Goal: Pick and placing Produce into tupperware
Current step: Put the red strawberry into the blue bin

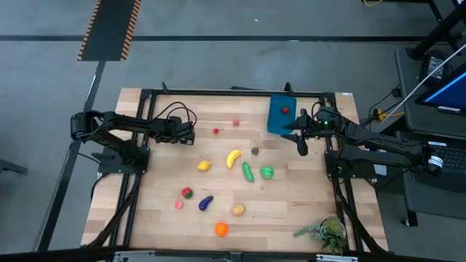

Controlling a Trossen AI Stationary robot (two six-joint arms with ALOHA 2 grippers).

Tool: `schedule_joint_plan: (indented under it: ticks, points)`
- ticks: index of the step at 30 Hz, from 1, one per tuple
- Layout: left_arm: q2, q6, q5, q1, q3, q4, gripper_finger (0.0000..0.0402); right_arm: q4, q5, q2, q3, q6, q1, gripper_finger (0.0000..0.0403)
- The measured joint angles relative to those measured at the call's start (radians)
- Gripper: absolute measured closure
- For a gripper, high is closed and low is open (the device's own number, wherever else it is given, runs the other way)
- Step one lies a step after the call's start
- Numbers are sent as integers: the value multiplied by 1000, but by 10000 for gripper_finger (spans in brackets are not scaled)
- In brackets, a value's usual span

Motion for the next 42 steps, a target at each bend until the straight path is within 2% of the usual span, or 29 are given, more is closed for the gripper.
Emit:
schedule_joint_plan:
  ticks: [8,20,30,37,42]
  points:
    - [-1,49,21,0,2,-3,283,0,0,0,0,0,0,224]
    - [-31,181,68,-2,4,23,282,0,0,0,0,0,0,224]
    - [-246,419,69,-11,27,153,283,0,0,0,0,-1,0,224]
    - [-444,585,106,-72,27,235,283,0,0,0,0,-26,0,224]
    - [-525,711,128,-134,27,284,283,0,0,0,0,-25,0,224]
